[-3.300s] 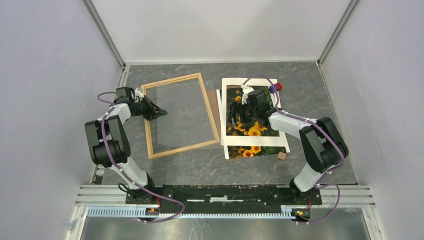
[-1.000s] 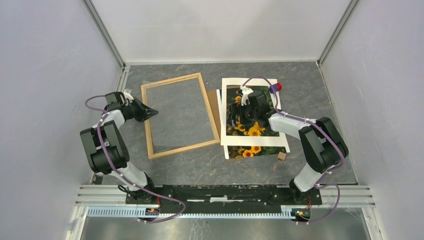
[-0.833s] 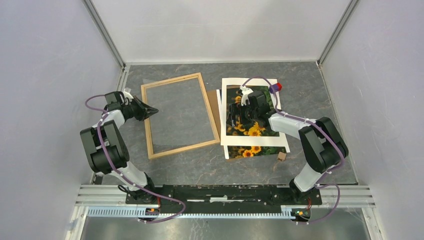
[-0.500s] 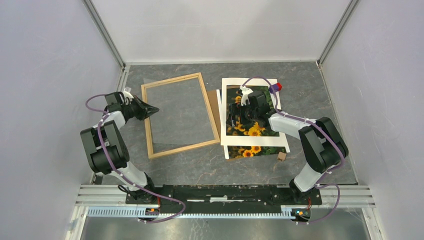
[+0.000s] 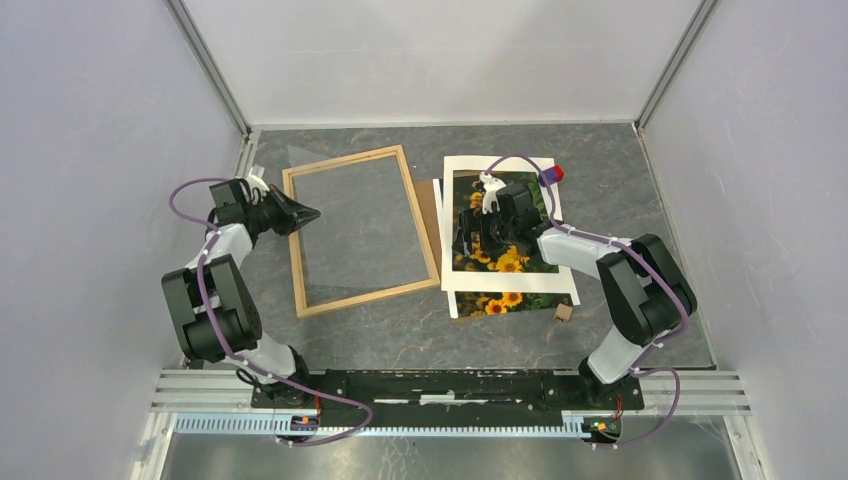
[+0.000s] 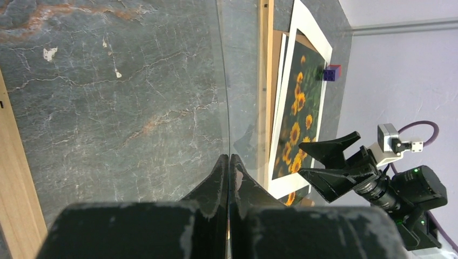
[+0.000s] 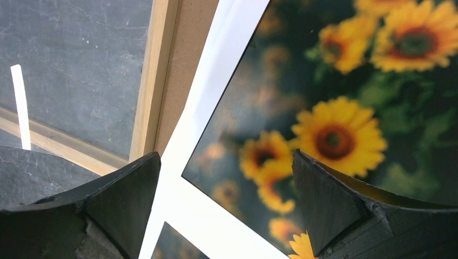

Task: Put the photo into the frame
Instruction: Place the photo frame item in the photo frame.

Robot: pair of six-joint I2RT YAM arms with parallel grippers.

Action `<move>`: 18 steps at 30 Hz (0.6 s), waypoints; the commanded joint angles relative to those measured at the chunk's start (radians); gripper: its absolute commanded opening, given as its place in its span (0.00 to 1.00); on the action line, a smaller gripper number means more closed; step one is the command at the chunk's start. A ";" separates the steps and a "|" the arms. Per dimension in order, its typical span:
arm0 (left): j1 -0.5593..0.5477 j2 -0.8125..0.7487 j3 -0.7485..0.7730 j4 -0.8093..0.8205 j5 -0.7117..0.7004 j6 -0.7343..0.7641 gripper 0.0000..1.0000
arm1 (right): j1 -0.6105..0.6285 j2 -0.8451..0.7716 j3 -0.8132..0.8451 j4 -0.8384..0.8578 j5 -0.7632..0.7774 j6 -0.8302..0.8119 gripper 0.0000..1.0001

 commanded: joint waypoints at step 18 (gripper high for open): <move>-0.087 -0.143 0.027 -0.055 -0.068 0.178 0.02 | -0.005 -0.001 -0.031 0.057 -0.044 0.014 0.98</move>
